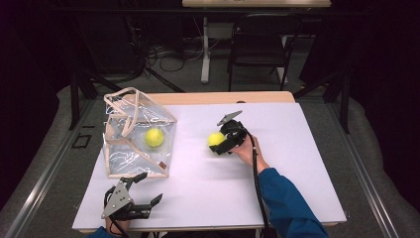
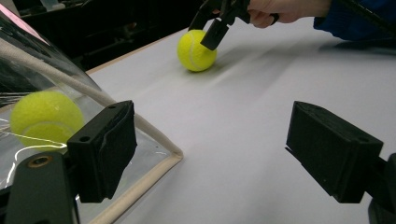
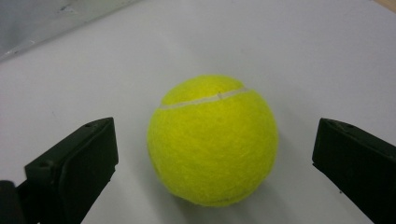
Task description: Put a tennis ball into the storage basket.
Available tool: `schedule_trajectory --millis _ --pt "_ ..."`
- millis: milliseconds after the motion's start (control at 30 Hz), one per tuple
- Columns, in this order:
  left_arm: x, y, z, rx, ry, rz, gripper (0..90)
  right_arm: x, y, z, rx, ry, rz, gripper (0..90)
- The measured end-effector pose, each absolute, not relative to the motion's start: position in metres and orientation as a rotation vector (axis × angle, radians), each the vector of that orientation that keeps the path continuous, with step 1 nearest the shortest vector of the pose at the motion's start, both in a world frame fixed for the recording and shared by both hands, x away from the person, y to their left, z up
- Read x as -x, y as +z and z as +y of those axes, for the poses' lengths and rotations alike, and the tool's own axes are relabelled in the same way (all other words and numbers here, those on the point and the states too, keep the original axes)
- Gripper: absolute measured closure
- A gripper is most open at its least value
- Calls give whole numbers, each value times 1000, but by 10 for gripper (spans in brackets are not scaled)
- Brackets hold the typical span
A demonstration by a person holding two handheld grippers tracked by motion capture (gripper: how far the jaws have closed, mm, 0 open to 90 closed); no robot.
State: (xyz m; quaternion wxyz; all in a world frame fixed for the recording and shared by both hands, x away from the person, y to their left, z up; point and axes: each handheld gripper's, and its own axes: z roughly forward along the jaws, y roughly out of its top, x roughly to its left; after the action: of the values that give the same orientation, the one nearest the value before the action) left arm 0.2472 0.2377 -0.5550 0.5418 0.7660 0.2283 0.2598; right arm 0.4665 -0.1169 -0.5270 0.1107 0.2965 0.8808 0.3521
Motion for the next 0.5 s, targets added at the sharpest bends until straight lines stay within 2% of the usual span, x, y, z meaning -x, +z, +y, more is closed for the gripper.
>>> schedule_trajectory --millis 500 --pt "-247 -555 238 -1819 615 542 160 -470 -537 -112 -900 1007 2610 15"
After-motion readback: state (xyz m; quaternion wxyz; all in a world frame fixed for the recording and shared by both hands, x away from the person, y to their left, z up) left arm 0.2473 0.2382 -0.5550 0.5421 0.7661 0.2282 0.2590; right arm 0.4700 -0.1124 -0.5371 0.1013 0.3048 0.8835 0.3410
